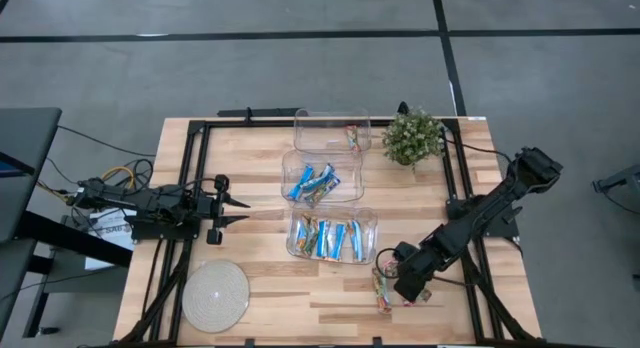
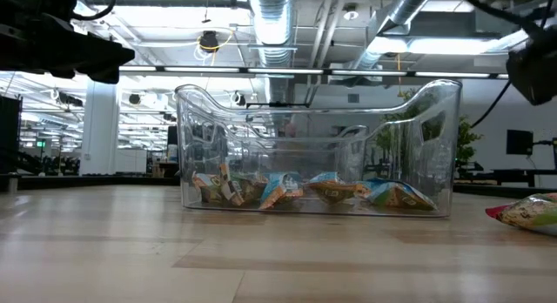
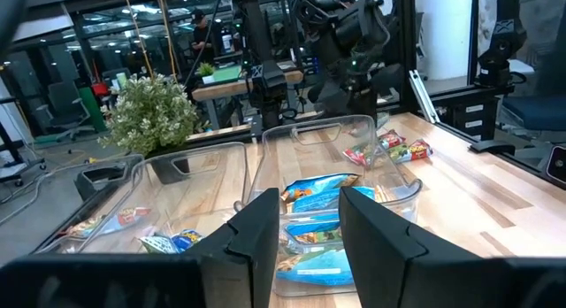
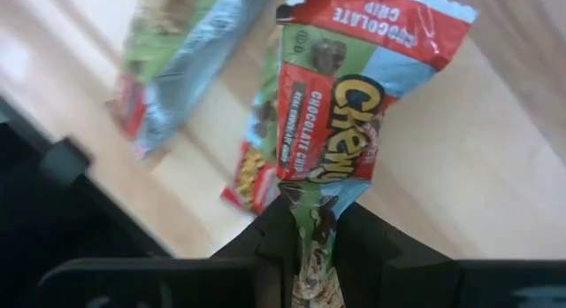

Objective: Pick and place Granola Bars by type
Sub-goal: Put the red granola bar into the top transparent bin

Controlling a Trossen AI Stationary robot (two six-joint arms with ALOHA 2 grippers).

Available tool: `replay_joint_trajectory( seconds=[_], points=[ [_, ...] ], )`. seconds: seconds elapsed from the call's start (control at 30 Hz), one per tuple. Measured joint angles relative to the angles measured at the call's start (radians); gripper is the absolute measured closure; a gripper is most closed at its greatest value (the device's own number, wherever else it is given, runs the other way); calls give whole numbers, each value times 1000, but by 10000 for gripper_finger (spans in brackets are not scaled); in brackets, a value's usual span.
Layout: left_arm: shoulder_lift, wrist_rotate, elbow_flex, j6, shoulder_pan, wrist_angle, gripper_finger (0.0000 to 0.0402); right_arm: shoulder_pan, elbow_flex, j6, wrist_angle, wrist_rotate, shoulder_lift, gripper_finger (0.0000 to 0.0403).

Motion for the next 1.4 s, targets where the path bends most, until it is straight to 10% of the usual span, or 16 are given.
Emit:
replay_joint_trajectory(
  seconds=[0.7,1.4],
  points=[
    [0,0,0,6,0,0,287,-51,2,-65,312,1,-215,349],
    [0,0,0,7,0,0,287,-369,2,-275,754,11,-218,349]
  ],
)
